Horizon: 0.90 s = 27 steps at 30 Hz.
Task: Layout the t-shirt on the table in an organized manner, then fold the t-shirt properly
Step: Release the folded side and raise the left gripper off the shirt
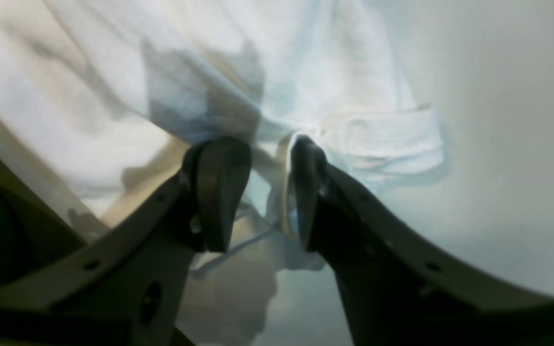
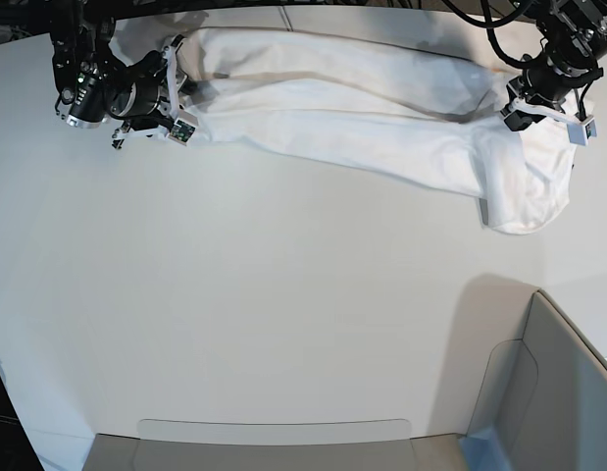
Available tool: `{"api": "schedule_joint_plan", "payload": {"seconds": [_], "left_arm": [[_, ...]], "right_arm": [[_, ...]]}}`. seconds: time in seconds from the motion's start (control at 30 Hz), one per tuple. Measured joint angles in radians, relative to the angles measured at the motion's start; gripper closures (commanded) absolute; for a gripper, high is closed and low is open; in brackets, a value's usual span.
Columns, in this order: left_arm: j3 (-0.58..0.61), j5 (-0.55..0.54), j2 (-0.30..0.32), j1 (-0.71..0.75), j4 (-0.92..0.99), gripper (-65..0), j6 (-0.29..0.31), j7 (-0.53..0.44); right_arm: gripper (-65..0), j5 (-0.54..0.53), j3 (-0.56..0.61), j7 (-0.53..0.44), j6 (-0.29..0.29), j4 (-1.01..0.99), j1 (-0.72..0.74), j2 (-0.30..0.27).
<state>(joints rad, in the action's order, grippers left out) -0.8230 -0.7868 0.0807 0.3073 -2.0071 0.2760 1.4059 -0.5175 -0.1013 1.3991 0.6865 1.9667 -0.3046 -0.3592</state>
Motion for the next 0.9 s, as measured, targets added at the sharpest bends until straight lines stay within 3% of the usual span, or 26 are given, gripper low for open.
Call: {"api": "schedule_joint_plan", "payload": {"seconds": [0.07,0.2,0.27,0.33,0.6,0.73,0.9], "left_arm": [[0.003,0.0,0.0,0.0,0.0,0.0,0.0,0.0],[0.006,0.0,0.005,0.0,0.0,-8.3,0.0,0.0],[0.006,0.0,0.005,0.0,0.0,-6.2,0.0,0.0],[0.006,-0.001,0.005,-0.001,0.0,0.0,0.0,0.0],[0.011,-0.002,0.005,-0.1,0.002,0.0,0.0,-0.008],[0.002,0.016,0.004,-0.083,0.044,-18.8,-0.005,0.004],[-0.001,0.006,0.002,-0.081,0.041,-21.5,-0.007,0.0]], "right_arm": [[-21.7,0.0,0.0,0.0,0.0,0.0,0.0,0.0],[-21.7,0.047,0.001,-0.001,0.0,0.0,0.0,-0.006],[-21.7,0.061,0.001,0.0,0.0,0.0,0.0,-0.007],[-21.7,0.061,0.001,-0.001,0.0,0.0,0.003,-0.006],[-21.6,0.061,0.001,0.0,0.0,0.0,0.003,-0.001],[-21.6,0.061,0.001,0.0,0.0,0.0,0.003,0.0],[-21.6,0.061,0.001,0.0,0.0,0.0,0.003,0.0]]}}
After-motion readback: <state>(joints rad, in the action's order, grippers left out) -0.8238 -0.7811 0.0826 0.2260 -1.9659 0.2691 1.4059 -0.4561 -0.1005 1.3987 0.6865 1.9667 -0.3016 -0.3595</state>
